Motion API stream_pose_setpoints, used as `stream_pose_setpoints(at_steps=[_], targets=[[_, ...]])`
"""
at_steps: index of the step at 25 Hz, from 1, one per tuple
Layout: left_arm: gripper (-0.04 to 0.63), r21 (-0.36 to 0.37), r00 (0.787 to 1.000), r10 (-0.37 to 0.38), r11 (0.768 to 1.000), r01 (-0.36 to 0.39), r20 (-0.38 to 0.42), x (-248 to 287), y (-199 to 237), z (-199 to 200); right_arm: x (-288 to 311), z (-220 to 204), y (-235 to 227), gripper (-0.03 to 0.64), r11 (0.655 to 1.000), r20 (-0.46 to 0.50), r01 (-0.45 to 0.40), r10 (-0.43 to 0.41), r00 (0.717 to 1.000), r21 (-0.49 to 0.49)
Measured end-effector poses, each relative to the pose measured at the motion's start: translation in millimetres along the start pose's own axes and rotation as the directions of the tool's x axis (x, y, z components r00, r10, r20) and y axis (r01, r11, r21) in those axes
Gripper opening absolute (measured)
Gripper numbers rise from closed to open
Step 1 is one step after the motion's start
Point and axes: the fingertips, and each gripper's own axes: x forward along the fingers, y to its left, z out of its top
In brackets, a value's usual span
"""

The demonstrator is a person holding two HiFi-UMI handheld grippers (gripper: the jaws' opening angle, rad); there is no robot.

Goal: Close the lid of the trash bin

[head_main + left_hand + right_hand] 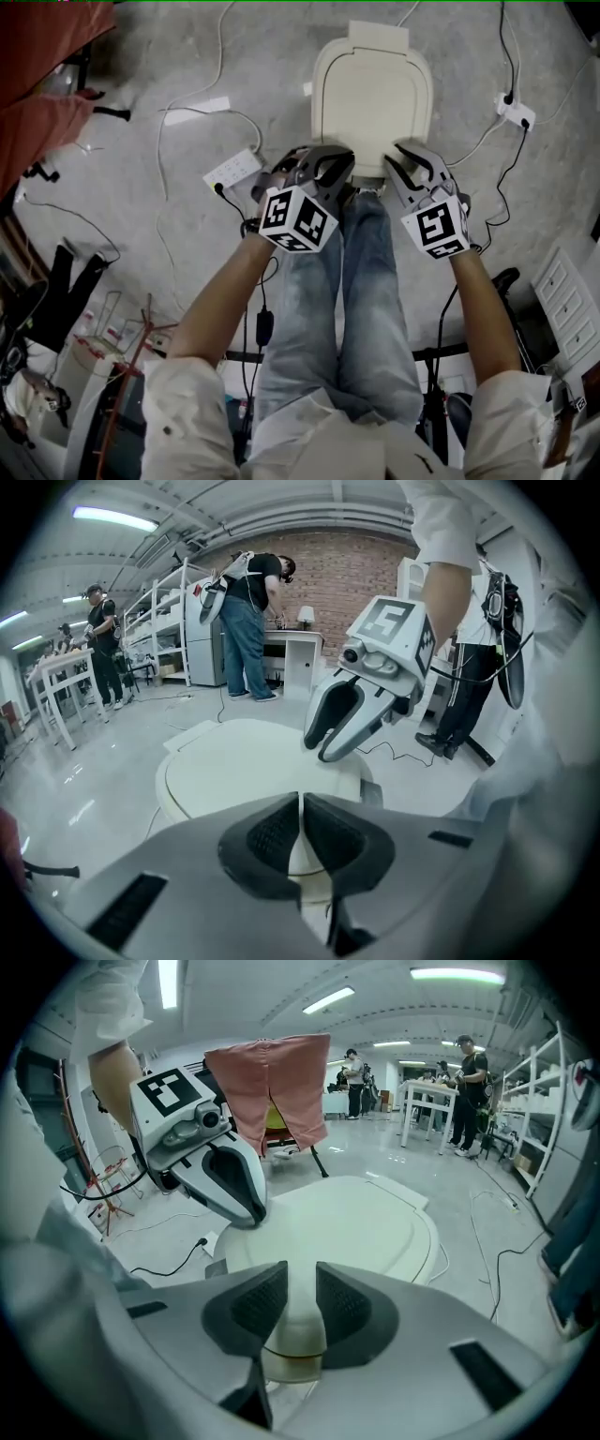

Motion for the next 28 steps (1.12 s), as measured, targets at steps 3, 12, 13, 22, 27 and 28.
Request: stream_pose_setpoints(at_steps=[3,12,13,22,27,28], targets=[[0.034,-0.025,1.0,0.008,1.0,-0.008,-0.007,5.8,-0.3,0.7,0.4,0.4,1.2,0.095,1.0,-0.005,0.005,-0.005,1.0,-0.012],[0.029,-0.043,1.0,0.02,0.999,-0.021,-0.011,9.3,0.3,-2.6,4.2,-2.1,5.7,0.054,1.0,-0.016,0.024,-0.024,1.0,-0.006],[0.029,-0.043,1.0,0.02,0.999,-0.021,-0.012,9.6,-0.3,-2.7,4.1,-2.6,6.1,0.052,1.0,-0.018,0.026,-0.026,1.0,-0.008],[0.028,-0.047,1.0,0.02,0.999,-0.021,-0.01,10.8,-0.2,-3.4,5.2,-2.8,5.7,0.049,1.0,-0.016,0.015,-0.015,1.0,0.006],[0.028,-0.077,0.999,0.042,0.996,-0.039,0.035,4.0,3.7,5.1,0.0,5.2,0.1,0.018,0.997,0.014,0.057,-0.058,0.998,0.06],[0.028,-0.093,0.997,0.054,0.994,-0.05,0.047,-0.1,6.0,9.5,-5.1,11.1,-3.3,0.018,0.993,0.034,0.075,-0.078,0.996,0.092]])
